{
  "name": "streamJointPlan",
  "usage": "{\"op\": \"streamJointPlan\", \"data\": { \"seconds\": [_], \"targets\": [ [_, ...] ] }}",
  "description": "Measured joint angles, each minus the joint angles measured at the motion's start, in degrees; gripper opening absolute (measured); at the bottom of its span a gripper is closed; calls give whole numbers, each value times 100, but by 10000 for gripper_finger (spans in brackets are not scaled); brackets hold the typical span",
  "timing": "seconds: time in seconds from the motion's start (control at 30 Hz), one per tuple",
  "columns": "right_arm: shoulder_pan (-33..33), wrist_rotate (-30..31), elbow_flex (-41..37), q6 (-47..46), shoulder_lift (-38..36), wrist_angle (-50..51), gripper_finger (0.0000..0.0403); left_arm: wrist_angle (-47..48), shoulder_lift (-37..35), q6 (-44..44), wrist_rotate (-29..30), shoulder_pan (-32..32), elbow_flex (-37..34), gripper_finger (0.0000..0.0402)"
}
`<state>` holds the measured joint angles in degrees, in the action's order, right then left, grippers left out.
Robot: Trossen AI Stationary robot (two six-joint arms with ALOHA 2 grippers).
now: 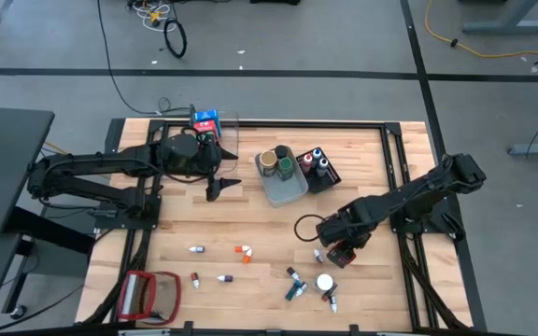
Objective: Pick & Place Kitchen Items
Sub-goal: Put the red seasoning can into the gray bin
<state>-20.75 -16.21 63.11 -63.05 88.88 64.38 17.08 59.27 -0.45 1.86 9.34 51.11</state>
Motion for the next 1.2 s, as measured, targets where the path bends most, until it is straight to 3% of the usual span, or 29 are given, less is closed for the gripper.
{"op": "streamJointPlan", "data": {
  "seconds": [0.13,1.03,1.2],
  "targets": [
    [2,230,0,-37,0,-75,208,0,0,0,0,-2,0,355],
    [-76,296,-201,225,-7,-668,209,-2,0,28,0,0,0,355],
    [-76,353,-201,303,-6,-758,224,-9,0,39,0,-1,0,355]
  ]
}}
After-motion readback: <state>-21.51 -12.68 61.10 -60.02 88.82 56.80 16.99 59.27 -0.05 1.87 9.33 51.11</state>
